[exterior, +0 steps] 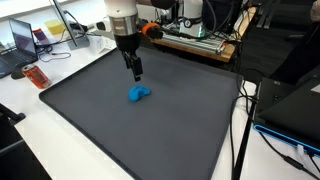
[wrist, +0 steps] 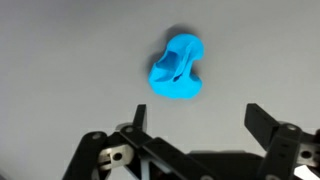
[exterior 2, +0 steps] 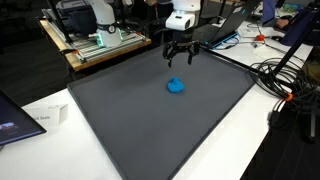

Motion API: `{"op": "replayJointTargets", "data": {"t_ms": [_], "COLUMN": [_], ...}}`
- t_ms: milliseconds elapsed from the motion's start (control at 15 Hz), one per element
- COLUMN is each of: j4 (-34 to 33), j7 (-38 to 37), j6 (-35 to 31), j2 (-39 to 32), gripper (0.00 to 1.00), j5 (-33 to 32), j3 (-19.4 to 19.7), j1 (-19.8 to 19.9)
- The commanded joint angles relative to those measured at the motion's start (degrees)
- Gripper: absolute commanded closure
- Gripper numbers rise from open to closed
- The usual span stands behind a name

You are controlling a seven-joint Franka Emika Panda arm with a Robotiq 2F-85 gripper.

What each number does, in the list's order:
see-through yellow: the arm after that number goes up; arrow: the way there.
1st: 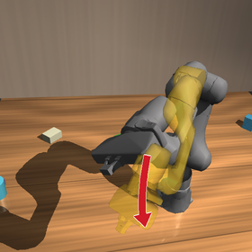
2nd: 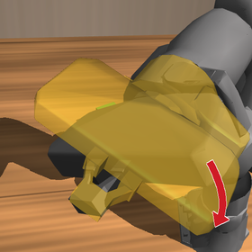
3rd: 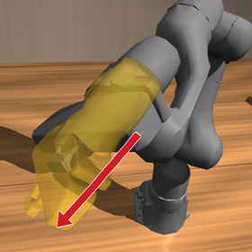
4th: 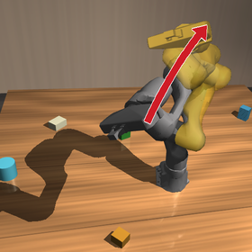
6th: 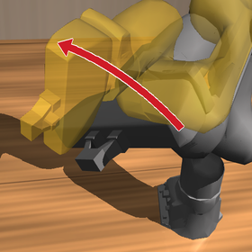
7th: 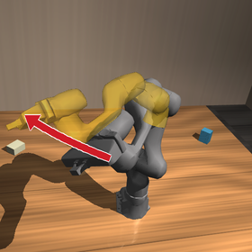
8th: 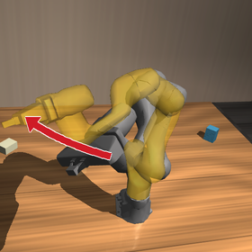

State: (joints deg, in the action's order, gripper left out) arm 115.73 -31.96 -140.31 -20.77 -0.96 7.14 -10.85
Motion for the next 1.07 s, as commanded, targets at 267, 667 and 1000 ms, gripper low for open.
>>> {"op": "replayJointTargets", "data": {"t_ms": [267, 667, 1000], "j4": [-0.6, -10.2, -18.7], "j7": [2.7, -3.4, -15.5], "j6": [14.2, 28.3, 35.1], "j2": [7.7, 6.3, 2.0], "gripper": [0.0, 0.0, 0.0], "j5": [-4.7, -9.6, -14.9], "j3": [-2.8, -6.2, -7.6], "j1": [0.5, -1.0, -3.2]}}
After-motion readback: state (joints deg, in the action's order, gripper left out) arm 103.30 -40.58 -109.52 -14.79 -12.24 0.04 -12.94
